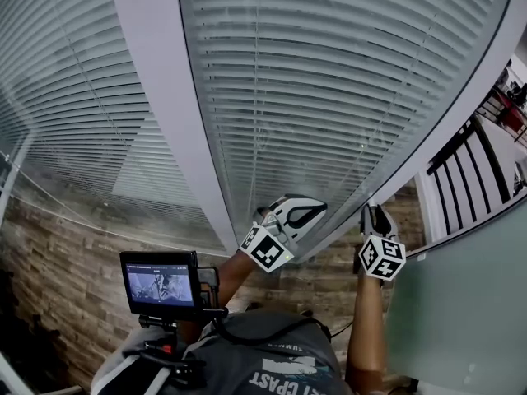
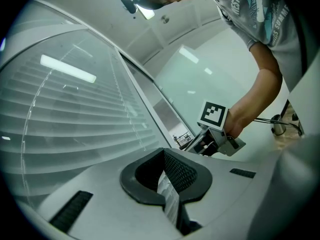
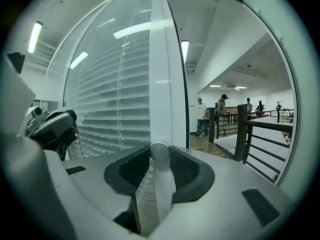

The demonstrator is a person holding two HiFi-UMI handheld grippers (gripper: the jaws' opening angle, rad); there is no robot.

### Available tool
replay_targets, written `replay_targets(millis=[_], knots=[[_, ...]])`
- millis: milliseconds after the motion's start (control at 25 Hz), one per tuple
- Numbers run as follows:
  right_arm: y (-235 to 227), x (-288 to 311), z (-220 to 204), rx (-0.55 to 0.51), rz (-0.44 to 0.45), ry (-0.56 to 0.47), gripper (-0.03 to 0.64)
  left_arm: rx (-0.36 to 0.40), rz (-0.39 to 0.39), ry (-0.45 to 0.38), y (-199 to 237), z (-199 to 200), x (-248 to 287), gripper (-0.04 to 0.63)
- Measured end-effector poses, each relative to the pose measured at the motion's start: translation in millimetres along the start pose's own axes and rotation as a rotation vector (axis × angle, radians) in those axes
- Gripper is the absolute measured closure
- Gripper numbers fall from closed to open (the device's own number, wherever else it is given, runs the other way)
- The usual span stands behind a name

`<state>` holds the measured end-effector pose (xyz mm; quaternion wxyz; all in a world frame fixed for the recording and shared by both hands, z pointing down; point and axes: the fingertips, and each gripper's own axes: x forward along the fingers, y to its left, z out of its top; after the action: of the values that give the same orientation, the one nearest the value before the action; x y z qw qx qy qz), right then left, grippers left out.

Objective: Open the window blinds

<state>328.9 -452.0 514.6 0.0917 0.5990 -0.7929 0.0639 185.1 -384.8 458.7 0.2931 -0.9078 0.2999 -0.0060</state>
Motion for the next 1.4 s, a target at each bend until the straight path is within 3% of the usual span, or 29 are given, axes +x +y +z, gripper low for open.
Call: replay_targets(millis=[80, 160, 240, 320, 360, 400, 480, 560, 760, 840, 1080, 1160, 1200, 1280, 1320, 1360, 1400], knots=[[0, 0, -1, -0.028, -0.011, -0.002, 0.512, 0.0, -0.001, 0.001, -1, -1, 0, 0.591], [1, 0, -2, -0.157, -0.04, 0.012, 0.512, 0.0, -0.001, 0.003, -1, -2, -1, 0.591], [4, 0, -4, -0.469, -0.107, 0.063, 0.512, -0.001, -0.002, 0.004, -1, -3, -1, 0.591], [8, 0, -8, -0.953, -0.22, 0.149, 0.512, -0.004, -0.007, 0.002, -3, -3, 0, 0.591], [10, 0, -8, -1.126, -0.261, 0.182, 0.512, -0.004, -0.009, 0.0, -4, -2, 1, 0.591], [11, 0, -8, -1.194, -0.274, 0.193, 0.512, -0.004, -0.011, -0.001, -4, -1, 2, 0.591], [10, -1, -7, -1.149, -0.257, 0.179, 0.512, -0.003, -0.015, -0.004, -5, 1, 4, 0.591], [7, -1, -9, -1.028, -0.224, 0.174, 0.511, -0.003, -0.018, -0.007, -6, 3, 5, 0.591], [4, -3, -9, -0.458, -0.076, 0.065, 0.511, -0.004, -0.013, -0.004, -4, -1, 3, 0.591], [2, -4, -7, -0.288, -0.049, 0.032, 0.511, -0.004, -0.01, -0.001, -3, -3, 1, 0.591], [-1, -4, -7, -0.183, -0.043, 0.009, 0.511, -0.006, -0.006, 0.007, -4, -6, -1, 0.591], [-1, -5, -5, -0.264, -0.065, 0.021, 0.511, -0.008, -0.005, 0.01, -3, -5, -1, 0.591], [0, -4, -7, -0.423, -0.109, 0.048, 0.511, -0.01, -0.005, 0.011, -4, -6, -2, 0.591], [4, -3, -10, -0.923, -0.245, 0.13, 0.511, -0.012, -0.007, 0.012, -5, -7, -2, 0.591], [5, -2, -11, -1.117, -0.296, 0.162, 0.511, -0.012, -0.007, 0.012, -5, -7, -2, 0.591], [7, -3, -11, -1.203, -0.314, 0.174, 0.511, -0.012, -0.008, 0.012, -6, -7, -2, 0.591], [8, -3, -10, -1.213, -0.311, 0.174, 0.512, -0.013, -0.009, 0.011, -6, -7, -1, 0.591]])
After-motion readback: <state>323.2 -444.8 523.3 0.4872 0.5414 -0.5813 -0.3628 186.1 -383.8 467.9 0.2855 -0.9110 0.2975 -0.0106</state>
